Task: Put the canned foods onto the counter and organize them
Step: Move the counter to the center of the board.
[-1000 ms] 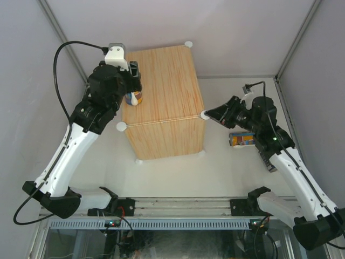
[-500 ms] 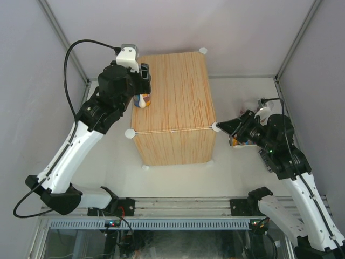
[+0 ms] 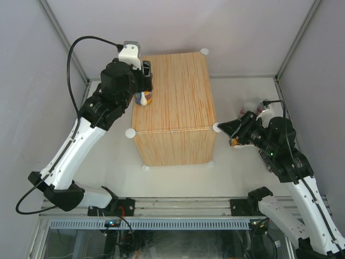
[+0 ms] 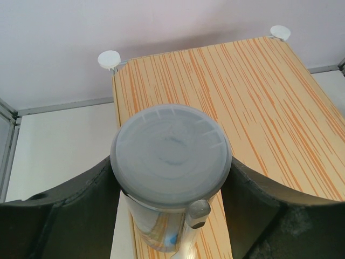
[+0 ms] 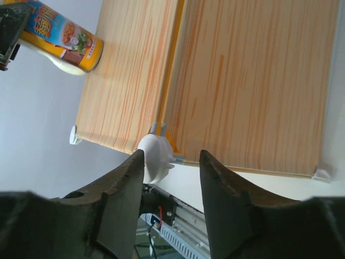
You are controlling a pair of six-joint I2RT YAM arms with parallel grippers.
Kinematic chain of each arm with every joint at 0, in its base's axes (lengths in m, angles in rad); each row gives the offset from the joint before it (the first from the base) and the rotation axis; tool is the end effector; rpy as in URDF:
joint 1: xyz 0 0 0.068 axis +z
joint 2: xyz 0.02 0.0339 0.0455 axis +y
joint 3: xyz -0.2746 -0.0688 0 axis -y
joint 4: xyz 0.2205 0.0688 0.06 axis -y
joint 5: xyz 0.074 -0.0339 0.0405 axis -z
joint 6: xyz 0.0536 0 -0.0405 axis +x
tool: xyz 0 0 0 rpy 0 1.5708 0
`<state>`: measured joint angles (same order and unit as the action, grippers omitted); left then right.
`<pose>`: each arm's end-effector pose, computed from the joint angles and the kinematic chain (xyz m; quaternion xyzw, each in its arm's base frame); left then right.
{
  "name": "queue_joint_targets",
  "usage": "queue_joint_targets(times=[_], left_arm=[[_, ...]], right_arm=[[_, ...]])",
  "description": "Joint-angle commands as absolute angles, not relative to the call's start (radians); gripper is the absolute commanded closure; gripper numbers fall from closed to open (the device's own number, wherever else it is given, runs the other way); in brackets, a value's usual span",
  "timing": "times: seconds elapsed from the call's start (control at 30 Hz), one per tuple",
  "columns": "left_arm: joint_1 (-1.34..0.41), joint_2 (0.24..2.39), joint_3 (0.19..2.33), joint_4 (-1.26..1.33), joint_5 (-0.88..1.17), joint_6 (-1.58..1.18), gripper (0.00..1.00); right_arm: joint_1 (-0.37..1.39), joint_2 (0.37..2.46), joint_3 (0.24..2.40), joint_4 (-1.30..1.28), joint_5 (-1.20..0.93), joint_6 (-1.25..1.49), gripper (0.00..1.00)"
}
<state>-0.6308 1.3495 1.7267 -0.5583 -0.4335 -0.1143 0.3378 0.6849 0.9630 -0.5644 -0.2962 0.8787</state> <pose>0.2259 -0.1371 0.4963 0.0585 0.7605 -0.0737 0.6425 0.1109 0.0555 0.3701 0.1264 0.7868 0.4355 0.4187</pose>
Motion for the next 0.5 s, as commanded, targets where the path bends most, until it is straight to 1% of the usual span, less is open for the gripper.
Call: queue_joint_targets(times=[0.0,0.2,0.27,0.47], left_arm=[[-0.642,1.344,1.815,-0.481,-0.436,-0.129,1.0],[-0.678,1.356,1.83,-0.476,-0.488,-0.123,1.0],[-0.684,1.369,1.858,-0.478,-0.494,-0.118,1.0],[-0.709,1.413,1.944,-0.494,-0.515,-0.086,1.0]], right_arm=[[0.301,0.658,0.992,-0.577,-0.305,0.837,0.51],[0.275,0.645,1.018,-0.597,-0.306,0.81,0.39],[0.266,0.639,1.019,-0.602,-0.298,0.803,0.37],[0.238,0.658,1.033,-0.589,-0.309,0.782,0.36]])
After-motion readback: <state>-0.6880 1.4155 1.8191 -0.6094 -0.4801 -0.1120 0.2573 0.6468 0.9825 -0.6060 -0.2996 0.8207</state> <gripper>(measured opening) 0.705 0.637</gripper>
